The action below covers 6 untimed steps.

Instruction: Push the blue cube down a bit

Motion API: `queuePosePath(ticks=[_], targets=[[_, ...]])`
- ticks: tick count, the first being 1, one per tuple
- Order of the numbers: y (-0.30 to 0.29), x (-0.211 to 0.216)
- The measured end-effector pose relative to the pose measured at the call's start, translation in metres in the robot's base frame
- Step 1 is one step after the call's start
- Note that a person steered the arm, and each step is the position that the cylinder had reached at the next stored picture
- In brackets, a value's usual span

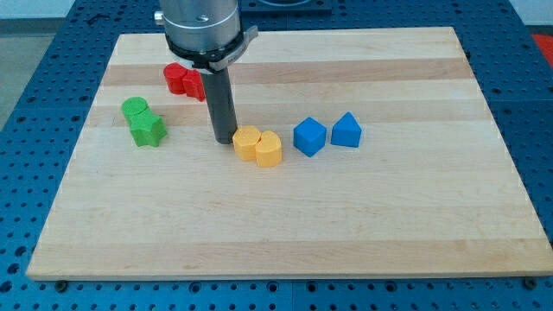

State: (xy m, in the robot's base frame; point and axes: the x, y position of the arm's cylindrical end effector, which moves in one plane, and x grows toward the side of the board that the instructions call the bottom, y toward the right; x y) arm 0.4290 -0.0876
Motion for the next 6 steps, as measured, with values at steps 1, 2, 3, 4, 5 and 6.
queuePosePath(ticks=[1,2,3,4,5,6], targets=[[0.011,-0.002],[0.028,-0.002],[0.03,-0.002],[0.03,-0.021],[0.052,-0.032],[0.09,-0.032]])
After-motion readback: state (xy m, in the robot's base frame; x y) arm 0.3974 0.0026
